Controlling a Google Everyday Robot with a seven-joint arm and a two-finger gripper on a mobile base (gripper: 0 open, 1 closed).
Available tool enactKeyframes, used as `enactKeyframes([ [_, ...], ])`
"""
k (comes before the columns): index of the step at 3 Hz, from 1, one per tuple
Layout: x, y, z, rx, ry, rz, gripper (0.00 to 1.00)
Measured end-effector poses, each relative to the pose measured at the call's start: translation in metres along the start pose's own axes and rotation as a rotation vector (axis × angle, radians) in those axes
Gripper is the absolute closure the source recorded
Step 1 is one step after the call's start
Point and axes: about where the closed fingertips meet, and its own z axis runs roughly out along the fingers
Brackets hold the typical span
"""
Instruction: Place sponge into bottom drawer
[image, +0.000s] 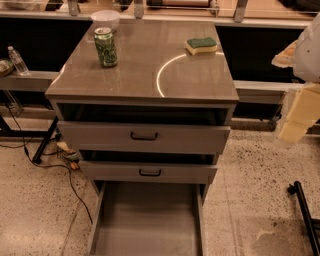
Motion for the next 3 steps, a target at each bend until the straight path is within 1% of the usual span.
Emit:
enactKeyframes([
  [1, 0.000, 0.000, 0.000, 0.000, 0.000, 0.000, 0.00],
  [2, -0.007, -0.027, 0.021, 0.014, -0.045, -0.032, 0.00],
  [3, -0.016, -0.077, 0.053, 0.059, -0.095, -0.054, 0.00],
])
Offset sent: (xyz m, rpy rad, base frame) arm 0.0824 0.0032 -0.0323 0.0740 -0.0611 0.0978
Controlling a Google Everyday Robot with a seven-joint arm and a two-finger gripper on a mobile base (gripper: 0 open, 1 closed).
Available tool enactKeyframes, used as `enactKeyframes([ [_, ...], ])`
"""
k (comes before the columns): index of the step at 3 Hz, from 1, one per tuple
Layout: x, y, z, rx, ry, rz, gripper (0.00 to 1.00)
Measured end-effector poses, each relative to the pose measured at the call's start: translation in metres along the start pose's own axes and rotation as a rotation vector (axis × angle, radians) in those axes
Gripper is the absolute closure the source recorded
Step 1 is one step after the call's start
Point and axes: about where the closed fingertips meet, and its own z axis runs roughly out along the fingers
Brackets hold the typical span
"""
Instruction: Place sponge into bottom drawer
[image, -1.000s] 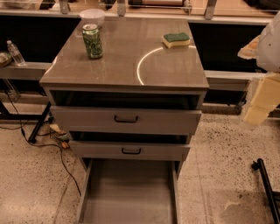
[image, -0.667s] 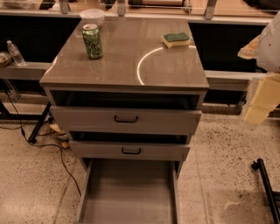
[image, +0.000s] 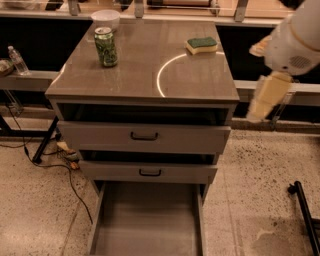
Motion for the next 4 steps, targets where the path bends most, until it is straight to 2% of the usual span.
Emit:
enactKeyframes([
  [1, -0.018, -0.087, 0.044, 0.130, -0.126, 0.025, 0.00],
  [2, -0.038, -0.141, 0.057, 0.242, -0.211, 0.072, 0.00],
  [3, -0.038, -0.139, 0.058, 0.236, -0.208, 0.071, 0.00],
  [4, -0.040, -0.169, 0.079, 0.274, -0.240, 0.116, 0.00],
])
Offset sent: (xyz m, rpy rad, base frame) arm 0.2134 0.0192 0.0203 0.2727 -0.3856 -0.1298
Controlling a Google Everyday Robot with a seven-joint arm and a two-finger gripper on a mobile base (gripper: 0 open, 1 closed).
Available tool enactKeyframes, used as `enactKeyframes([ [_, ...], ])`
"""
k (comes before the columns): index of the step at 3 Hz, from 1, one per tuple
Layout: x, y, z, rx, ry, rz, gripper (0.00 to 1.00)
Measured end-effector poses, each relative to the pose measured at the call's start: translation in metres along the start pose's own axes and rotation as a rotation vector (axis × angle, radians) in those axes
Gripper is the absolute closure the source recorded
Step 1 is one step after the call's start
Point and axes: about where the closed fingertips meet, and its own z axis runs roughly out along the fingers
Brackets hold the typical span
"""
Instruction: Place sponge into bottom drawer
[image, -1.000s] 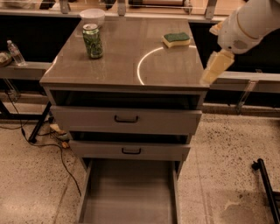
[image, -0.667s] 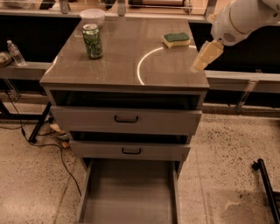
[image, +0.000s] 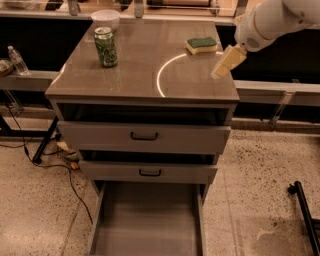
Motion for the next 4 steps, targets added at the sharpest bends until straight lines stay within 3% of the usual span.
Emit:
enactKeyframes([
  [1, 0.013, -0.056, 0.059, 0.095, -0.069, 0.144, 0.00],
  [2, 0.023, -0.088, 0.093, 0.150, -0.118, 0.242, 0.00],
  [4, 0.029, -0.125, 0.152, 0.203, -0.245, 0.497, 0.00],
])
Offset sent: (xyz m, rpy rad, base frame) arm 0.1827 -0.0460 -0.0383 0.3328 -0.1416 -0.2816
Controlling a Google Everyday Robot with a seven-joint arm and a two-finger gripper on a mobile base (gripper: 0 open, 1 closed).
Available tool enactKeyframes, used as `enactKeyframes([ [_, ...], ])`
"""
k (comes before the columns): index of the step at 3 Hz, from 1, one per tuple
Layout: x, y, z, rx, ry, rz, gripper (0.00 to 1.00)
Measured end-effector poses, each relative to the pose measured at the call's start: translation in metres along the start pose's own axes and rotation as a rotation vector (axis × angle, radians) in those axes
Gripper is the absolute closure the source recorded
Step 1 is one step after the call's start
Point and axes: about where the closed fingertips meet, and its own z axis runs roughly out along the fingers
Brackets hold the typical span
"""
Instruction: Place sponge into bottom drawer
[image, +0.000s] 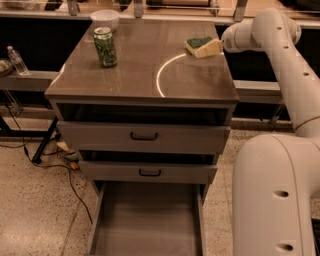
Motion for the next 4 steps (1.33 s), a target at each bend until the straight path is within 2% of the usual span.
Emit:
enactKeyframes([
  [1, -0.004, 0.006, 0.034, -0.022, -0.082, 0.145, 0.00],
  [2, -0.006, 0.009, 0.054, -0.035, -0.136, 0.226, 0.04],
  [3, -0.004, 0.005, 0.061, -0.028, -0.159, 0.265, 0.26],
  [4, 0.000, -0.004, 0.062, 0.009, -0.150, 0.264, 0.49],
])
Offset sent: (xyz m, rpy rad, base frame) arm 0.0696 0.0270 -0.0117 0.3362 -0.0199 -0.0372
